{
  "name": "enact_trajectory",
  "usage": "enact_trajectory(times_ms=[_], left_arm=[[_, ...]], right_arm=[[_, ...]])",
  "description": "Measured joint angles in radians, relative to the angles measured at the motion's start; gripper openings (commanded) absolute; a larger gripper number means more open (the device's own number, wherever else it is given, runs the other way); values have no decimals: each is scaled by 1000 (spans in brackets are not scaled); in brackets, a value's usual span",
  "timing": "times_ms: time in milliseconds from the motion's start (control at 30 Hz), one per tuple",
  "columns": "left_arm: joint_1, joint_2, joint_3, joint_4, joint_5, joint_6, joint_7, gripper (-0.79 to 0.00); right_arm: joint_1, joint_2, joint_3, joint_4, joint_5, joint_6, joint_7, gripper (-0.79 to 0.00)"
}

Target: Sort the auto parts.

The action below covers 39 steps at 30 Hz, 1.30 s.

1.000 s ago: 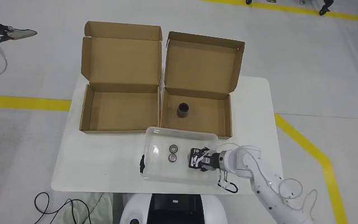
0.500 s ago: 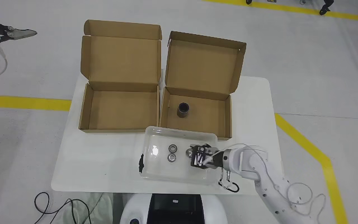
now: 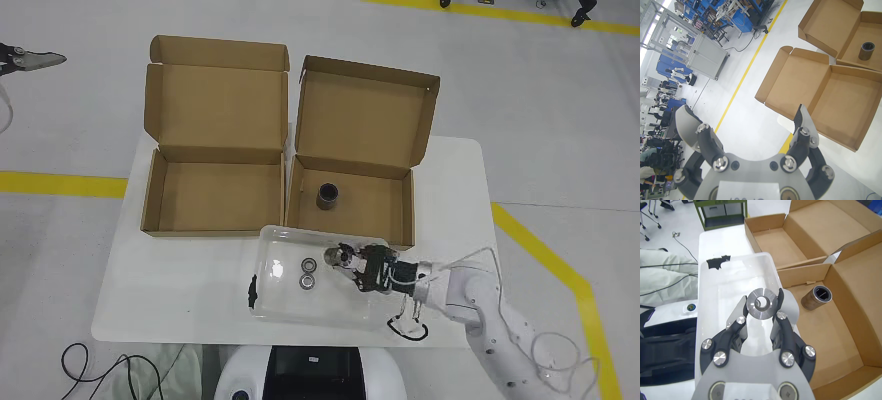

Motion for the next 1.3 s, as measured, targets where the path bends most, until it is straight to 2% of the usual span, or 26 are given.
enact_trajectory(times_ms=[467,833,1133,1300], left_arm=[[0,0,0,0,0,0,0,0],[0,0,0,0,0,0,0,0],[0,0,0,0,0,0,0,0],[0,0,0,0,0,0,0,0]], right_arm=[[50,-8,-4,30,91,-38,-264,-785],[130,-27,-28,38,166,-26,-413,-785],[202,-38,-1,-1,212,17,-484,-785],[261,-47,-3,-10,264,-2,-518,-785]])
